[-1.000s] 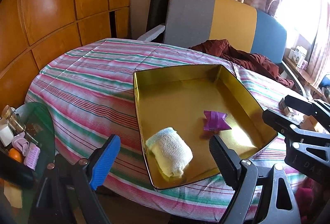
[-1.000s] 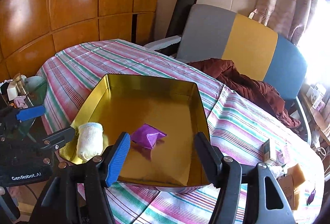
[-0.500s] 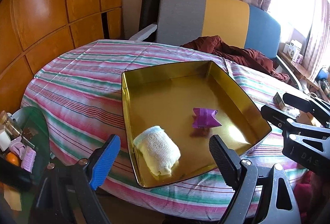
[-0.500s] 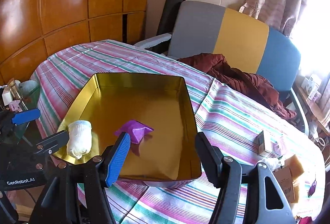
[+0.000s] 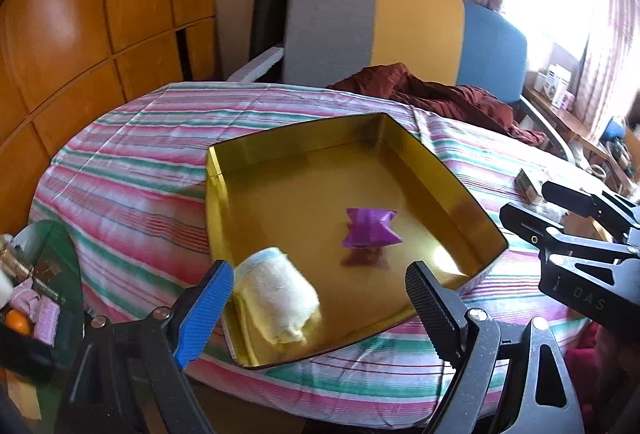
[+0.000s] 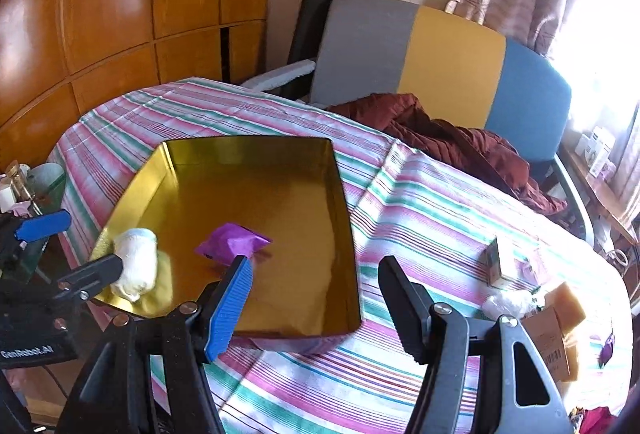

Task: Organize objects
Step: 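Move both grippers away from the tray toward the remaining items, then grasp the yellow sponge with the left gripper while the right grasps the yellow knitted pouch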

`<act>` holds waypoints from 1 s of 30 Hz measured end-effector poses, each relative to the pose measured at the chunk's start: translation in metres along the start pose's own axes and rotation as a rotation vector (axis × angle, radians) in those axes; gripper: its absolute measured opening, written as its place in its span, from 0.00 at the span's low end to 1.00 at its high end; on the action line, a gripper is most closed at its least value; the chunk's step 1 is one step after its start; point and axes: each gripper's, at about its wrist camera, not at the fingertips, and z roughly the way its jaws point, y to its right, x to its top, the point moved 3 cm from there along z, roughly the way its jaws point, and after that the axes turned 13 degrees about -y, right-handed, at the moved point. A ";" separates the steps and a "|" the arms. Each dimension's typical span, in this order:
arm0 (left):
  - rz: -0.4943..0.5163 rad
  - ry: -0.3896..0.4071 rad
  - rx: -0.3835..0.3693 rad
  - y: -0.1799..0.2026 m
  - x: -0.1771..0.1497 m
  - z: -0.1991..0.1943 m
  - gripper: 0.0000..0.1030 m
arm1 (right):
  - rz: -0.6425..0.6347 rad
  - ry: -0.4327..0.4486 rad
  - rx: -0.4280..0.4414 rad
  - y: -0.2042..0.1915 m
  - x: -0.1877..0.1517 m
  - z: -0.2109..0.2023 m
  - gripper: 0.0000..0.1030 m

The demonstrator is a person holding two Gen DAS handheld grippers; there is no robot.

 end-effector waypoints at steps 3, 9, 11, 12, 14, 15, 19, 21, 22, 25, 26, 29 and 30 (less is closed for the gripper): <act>0.041 -0.005 -0.020 0.015 0.003 0.002 0.88 | 0.037 -0.023 -0.019 0.019 -0.009 0.004 0.64; 0.166 -0.011 -0.085 0.061 0.009 0.007 0.88 | 0.158 -0.078 -0.100 0.084 -0.037 0.004 0.64; 0.211 -0.011 -0.108 0.077 0.011 0.009 0.88 | 0.217 -0.087 -0.131 0.114 -0.050 -0.002 0.64; 0.239 -0.014 -0.126 0.088 0.012 0.010 0.88 | 0.243 -0.090 -0.145 0.128 -0.055 -0.006 0.64; 0.293 -0.023 -0.167 0.110 0.013 0.013 0.88 | 0.317 -0.095 -0.180 0.164 -0.070 -0.017 0.64; 0.329 -0.032 -0.195 0.125 0.013 0.015 0.88 | 0.352 -0.096 -0.194 0.178 -0.076 -0.023 0.64; 0.451 -0.063 -0.291 0.177 0.010 0.020 0.88 | 0.526 -0.108 -0.268 0.248 -0.114 -0.050 0.65; 0.501 -0.080 -0.338 0.202 0.007 0.021 0.88 | 0.601 -0.110 -0.288 0.272 -0.129 -0.060 0.69; 0.528 -0.090 -0.362 0.216 0.005 0.022 0.89 | 0.641 -0.114 -0.297 0.284 -0.139 -0.065 0.72; 0.607 -0.122 -0.430 0.257 -0.004 0.021 0.92 | 0.738 -0.128 -0.330 0.313 -0.165 -0.077 0.73; 0.635 -0.128 -0.453 0.269 -0.008 0.019 0.94 | 0.756 -0.133 -0.333 0.319 -0.171 -0.079 0.73; 0.738 -0.136 -0.490 0.303 -0.022 0.018 0.97 | 0.786 -0.154 -0.326 0.330 -0.183 -0.081 0.73; 0.777 -0.140 -0.491 0.315 -0.028 0.020 0.97 | 0.779 -0.166 -0.330 0.333 -0.186 -0.080 0.73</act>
